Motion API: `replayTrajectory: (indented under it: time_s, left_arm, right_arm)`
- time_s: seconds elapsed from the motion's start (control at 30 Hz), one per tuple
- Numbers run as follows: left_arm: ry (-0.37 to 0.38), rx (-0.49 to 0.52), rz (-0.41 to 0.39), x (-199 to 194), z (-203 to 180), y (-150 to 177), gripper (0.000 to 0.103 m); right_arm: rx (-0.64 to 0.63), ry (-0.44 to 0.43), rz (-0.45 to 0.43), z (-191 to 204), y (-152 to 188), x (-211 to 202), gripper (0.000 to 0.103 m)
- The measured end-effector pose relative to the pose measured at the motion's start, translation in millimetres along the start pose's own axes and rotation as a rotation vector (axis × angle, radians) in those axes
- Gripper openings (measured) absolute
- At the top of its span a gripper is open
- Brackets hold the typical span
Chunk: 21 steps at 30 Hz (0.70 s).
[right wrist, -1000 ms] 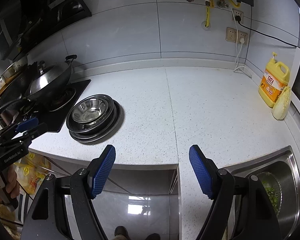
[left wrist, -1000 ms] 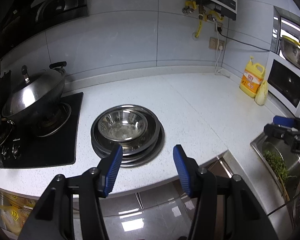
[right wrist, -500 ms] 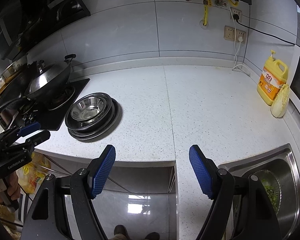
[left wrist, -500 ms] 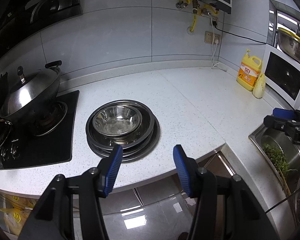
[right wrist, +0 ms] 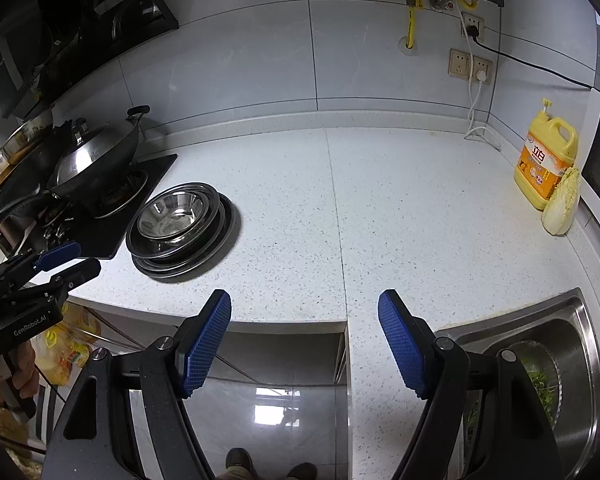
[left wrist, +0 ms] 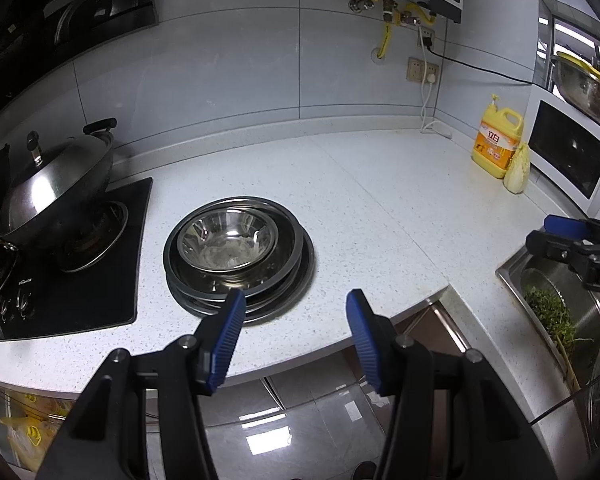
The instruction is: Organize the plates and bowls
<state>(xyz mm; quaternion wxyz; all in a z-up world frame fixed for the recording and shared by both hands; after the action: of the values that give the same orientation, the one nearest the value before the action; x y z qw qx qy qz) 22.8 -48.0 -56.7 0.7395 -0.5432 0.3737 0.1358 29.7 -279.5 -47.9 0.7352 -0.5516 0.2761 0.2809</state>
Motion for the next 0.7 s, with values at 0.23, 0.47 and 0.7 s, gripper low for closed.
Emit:
replayTrajectory:
  time_s: [0.23, 0.47, 0.7]
  left_arm:
    - [-0.003, -0.019, 0.003, 7, 8, -3, 0.051]
    - [0.006, -0.029, -0.005, 9, 12, -5, 0.051]
    - [0.008, -0.008, 0.014, 13, 9, -3, 0.065]
  right_arm:
    - [0.000, -0.002, -0.001, -1, -3, 2, 0.071]
    - [-0.002, -0.004, 0.000, -1, -6, 3, 0.071]
    - [-0.011, -0.012, 0.007, 3, -10, 9, 0.071]
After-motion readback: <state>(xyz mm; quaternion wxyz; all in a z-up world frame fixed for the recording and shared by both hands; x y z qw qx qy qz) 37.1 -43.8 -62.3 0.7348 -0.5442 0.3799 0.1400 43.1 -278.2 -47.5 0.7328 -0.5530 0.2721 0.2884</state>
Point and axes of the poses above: each gripper's, at about its wrist camera, not at the fingertips, and x roughly the way its jaws point, z to its left, y to its underside, the point moved 10 cm from there along x, roughly the way its jaws point, and after that the axes turned 11 degrees about x, right-handed, at the moved point
